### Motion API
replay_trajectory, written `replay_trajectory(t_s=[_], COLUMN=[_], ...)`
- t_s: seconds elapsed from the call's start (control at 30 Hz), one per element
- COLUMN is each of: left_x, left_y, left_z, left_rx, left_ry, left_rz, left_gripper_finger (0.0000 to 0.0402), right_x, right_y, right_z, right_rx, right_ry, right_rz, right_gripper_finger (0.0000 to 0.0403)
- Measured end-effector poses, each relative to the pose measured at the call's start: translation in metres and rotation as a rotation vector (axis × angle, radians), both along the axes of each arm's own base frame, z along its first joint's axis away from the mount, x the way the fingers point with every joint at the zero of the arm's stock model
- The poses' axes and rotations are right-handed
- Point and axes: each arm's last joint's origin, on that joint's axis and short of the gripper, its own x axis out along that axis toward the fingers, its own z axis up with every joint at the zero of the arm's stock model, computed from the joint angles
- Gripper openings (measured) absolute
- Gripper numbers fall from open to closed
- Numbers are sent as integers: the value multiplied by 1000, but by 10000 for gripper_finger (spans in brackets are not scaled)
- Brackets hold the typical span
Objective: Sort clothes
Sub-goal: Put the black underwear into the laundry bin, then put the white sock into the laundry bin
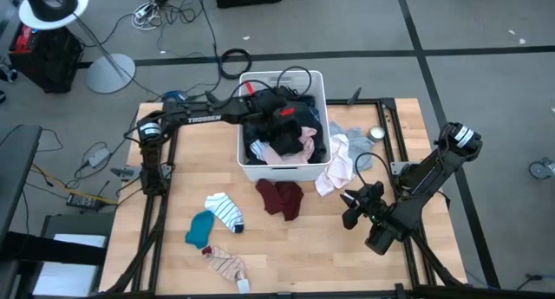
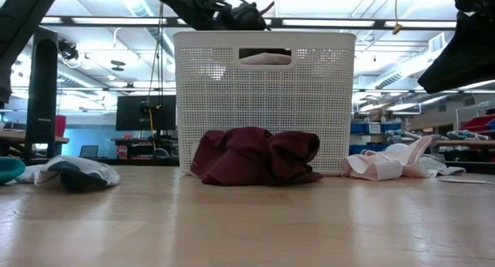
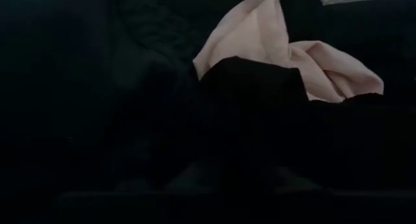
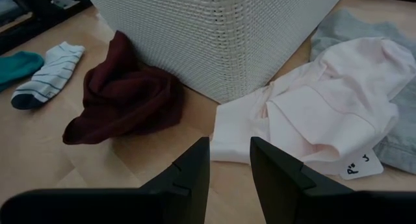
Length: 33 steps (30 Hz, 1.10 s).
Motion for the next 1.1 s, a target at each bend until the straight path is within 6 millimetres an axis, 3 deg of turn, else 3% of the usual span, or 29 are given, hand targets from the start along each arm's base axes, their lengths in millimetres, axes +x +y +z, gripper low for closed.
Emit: replay_trajectory(t_s=[0.17,0.33,0.5,0.7,0.9,1.1], left_x=[-2,-15,-41,-83,-119,-148], left_y=[-1,-8,-27,-63,-106,-150], left_z=[26,72,117,164,188,186], left_rx=[-19,34,118,202,260,262], left_ry=[2,-19,-57,-115,-94,-54], left_rz=[-8,-33,-26,-42,-43,-56], left_gripper_finger=[65,67,67,67,67,55], right_x=[0,0,0,0,0,0], right_y=[0,0,0,0,0,0], right_z=[0,0,0,0,0,0], right_rx=[1,-2,-1,0,0,0], right_ry=[0,3,4,4,3,3], right_rz=[0,3,4,4,5,5], right_gripper_finger=[111,111,111,111,111,111])
